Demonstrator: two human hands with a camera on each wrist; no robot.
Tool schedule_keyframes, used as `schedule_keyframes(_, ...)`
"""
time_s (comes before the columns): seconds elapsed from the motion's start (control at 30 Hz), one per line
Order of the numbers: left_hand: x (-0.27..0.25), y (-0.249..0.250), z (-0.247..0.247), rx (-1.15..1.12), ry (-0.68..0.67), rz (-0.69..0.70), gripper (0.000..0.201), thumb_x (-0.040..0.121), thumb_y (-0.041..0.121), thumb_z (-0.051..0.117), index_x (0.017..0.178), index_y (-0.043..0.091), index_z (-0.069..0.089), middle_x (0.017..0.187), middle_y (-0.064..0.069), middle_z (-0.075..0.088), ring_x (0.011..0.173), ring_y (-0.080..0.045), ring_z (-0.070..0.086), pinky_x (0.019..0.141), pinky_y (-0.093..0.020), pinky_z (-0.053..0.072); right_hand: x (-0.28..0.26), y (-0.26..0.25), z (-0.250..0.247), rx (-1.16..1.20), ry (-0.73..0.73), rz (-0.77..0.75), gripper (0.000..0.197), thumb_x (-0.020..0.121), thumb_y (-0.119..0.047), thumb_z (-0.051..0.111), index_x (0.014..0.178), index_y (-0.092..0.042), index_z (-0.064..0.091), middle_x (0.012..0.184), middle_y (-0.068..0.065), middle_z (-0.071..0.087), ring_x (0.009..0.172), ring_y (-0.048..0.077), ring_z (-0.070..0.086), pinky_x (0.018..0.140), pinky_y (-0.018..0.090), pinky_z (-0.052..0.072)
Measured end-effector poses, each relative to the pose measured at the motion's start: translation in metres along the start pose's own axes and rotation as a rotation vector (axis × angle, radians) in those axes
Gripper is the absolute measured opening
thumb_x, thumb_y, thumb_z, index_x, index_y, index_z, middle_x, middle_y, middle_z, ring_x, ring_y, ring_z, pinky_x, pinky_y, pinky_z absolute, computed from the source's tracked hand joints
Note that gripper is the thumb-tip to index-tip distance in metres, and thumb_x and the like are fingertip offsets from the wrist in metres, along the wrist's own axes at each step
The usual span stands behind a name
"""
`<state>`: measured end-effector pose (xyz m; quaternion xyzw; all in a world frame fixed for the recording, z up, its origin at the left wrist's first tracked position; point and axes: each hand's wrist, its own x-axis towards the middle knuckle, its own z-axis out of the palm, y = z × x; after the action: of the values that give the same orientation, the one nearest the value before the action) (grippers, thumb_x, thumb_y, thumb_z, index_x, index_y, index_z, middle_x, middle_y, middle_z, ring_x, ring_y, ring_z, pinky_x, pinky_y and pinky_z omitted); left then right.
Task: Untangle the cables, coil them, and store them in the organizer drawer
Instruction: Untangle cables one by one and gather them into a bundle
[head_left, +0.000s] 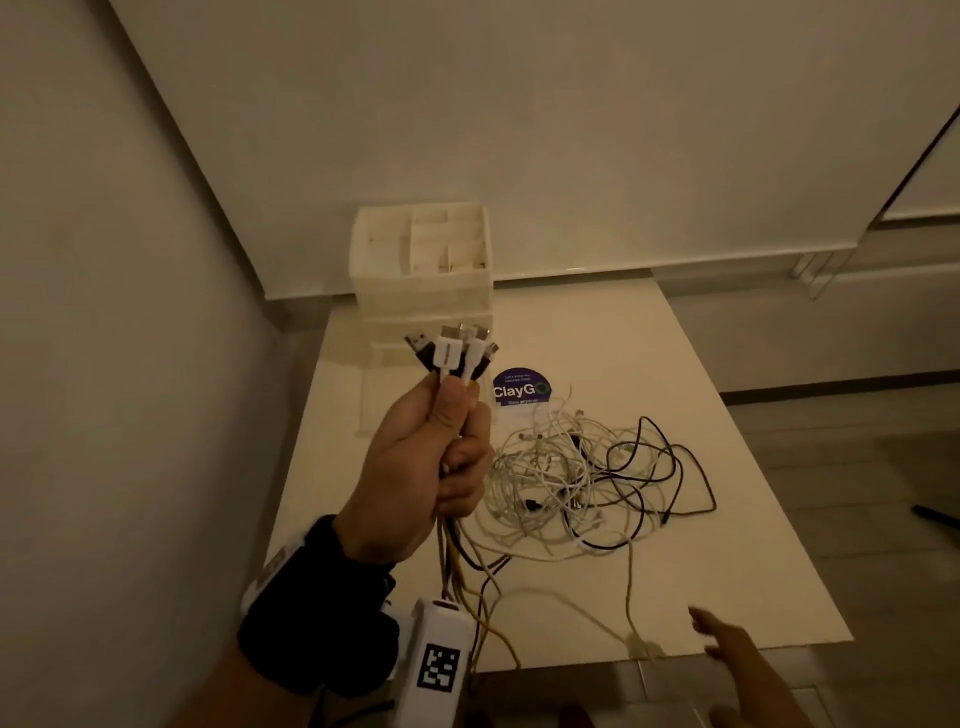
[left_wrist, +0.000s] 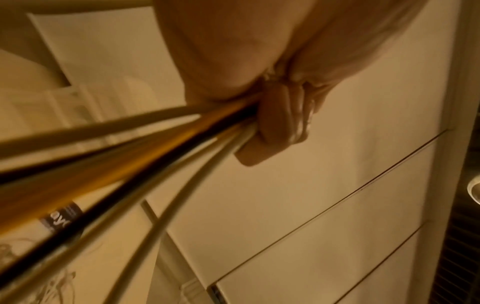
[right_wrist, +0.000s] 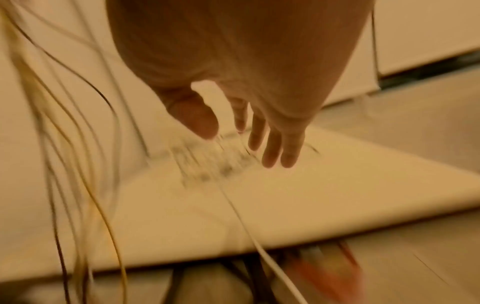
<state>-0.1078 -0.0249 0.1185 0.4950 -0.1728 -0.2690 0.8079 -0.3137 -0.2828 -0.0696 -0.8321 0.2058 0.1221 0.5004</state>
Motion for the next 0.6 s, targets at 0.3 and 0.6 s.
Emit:
schedule_keyframes(0.3, -0.008, -0.019, 0.019, -0.161, -0.183, -0.018, 0.035, 0.085, 0.048, 0.066, 0.080, 0.016, 0.050, 0.055, 0.003, 0.033, 0.037, -0.007, 0.022, 0.038, -0.014, 0.020, 0.017, -0.180, 0.057, -0.054, -0.222, -0.609, 0.058, 0.089, -0.036, 0.063, 0.140, -0.031, 0.035, 0.140, -0.013, 0.046, 0.126, -0.004, 0.042, 0.104, 0.015, 0.033)
schedule_keyframes(0.6, -0.017, -0.018, 0.025, -0.247, -0.204, -0.034, 0.049, 0.082, 0.048, 0.069, 0.078, 0.012, 0.037, 0.053, 0.006, 0.035, 0.037, -0.004, 0.024, 0.039, -0.016, 0.018, 0.039, -0.129, 0.112, 0.143, -0.255, -0.238, 0.057, 0.081, -0.043, 0.065, 0.051, -0.014, 0.025, 0.051, 0.003, 0.031, 0.053, 0.020, 0.030, 0.057, 0.030, 0.026)
